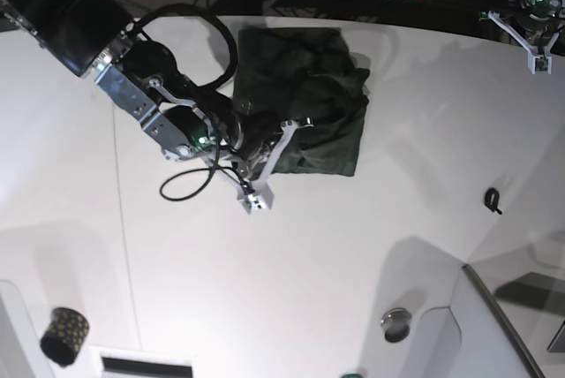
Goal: Layout the t-shirt on the table in an organized manner, then fold the t-shirt properly
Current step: 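Press and tuck the folded bundle with the right gripper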
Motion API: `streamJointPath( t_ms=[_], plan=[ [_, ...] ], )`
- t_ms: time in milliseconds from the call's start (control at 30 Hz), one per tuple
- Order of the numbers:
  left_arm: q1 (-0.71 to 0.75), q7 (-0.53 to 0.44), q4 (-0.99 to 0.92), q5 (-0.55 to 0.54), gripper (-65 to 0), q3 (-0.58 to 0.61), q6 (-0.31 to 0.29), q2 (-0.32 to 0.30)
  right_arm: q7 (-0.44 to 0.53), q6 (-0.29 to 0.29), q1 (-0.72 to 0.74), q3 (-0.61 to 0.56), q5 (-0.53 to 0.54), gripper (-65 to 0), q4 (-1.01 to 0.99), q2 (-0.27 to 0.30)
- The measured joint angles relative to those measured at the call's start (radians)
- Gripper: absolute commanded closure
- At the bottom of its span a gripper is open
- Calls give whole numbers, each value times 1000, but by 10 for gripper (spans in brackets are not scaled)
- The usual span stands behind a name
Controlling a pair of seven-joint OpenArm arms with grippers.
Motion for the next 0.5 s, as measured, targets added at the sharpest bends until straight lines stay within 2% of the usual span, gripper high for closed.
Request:
streamJointPath(
  t_ms=[67,233,300,400,500],
  plan=[
    [6,-45,-1,0,0,0,0,7,-8,6,8,0,3,-8,-25,-31],
    [20,-50,-10,4,0,4,0,22,-5,22,31,-3,3,-8,-111,-154],
    [15,-51,-9,1,0,4,0,22,-6,61,50,-13,3,-8,-146,-195],
    [13,-61,-7,2,0,6,0,21,-8,90,119,-55,3,-8,-220,-274],
    [14,-58,-7,2,0,3,0,22,2,94,161,-69,0,-8,-204,-303]
  ],
)
